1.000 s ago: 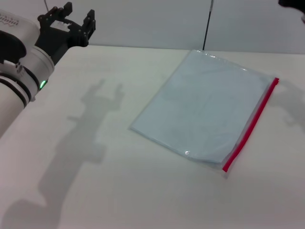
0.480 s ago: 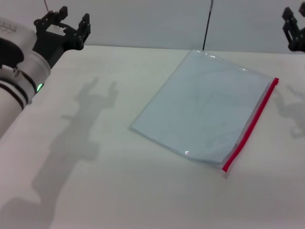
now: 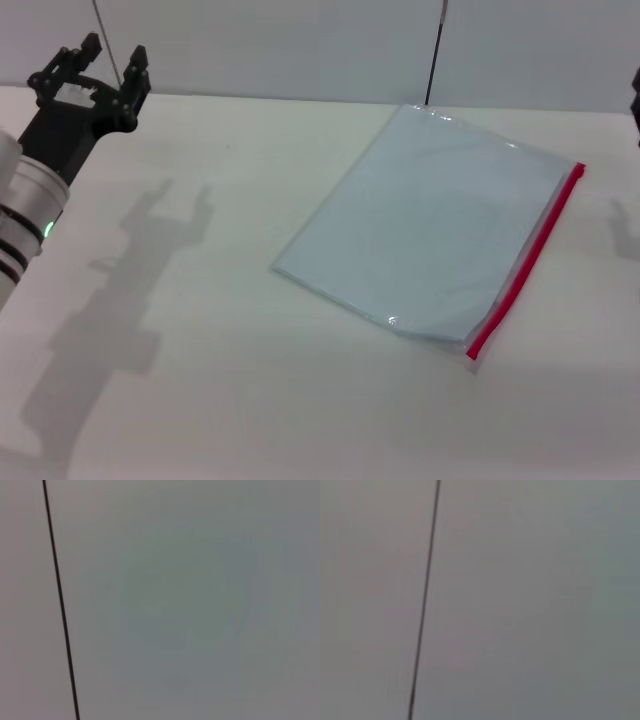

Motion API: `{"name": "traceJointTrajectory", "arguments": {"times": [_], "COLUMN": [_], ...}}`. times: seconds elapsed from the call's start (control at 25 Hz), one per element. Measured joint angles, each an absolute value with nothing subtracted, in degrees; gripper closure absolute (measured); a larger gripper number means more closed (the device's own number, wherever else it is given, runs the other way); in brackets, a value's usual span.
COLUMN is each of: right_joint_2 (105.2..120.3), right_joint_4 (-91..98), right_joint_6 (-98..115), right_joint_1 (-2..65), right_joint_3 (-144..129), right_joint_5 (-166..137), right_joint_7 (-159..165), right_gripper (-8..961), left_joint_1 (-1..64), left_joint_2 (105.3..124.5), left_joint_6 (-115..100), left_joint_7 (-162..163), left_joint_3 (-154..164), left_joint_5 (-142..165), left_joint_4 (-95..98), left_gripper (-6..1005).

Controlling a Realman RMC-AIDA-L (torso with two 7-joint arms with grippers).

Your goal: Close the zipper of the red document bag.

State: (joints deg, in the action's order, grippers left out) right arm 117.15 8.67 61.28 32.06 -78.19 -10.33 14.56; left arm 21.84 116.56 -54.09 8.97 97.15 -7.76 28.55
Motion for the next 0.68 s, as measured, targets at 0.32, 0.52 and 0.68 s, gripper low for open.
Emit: {"name": "traceJointTrajectory", "arguments": {"times": [0.32, 0.52, 0.68], "right_joint_2": [117.16, 117.16, 117.15], "right_joint_4": [6.2, 5.7, 5.6], "right_joint_6": [61.3, 60.9, 60.9], "right_joint_1": [32.3, 32.5, 32.5], "right_joint_3": [-77.0, -76.5, -76.5], "right_joint_5": [-10.3, -10.2, -10.2], "right_joint_7": [15.1, 15.1, 15.2], "right_gripper": [571, 571, 571], "left_joint_1": [22.1, 22.6, 22.9], "left_joint_2": [116.7, 116.79, 116.81], "left_joint_6": [-55.8, -55.9, -55.9], "left_joint_7": [8.9, 9.2, 9.1], "left_joint_3": [97.1, 97.0, 97.3], "left_joint_5": [-7.8, -8.3, -9.8], "left_joint_4": [26.7, 25.2, 24.5], "left_gripper": [458, 458, 458]}}
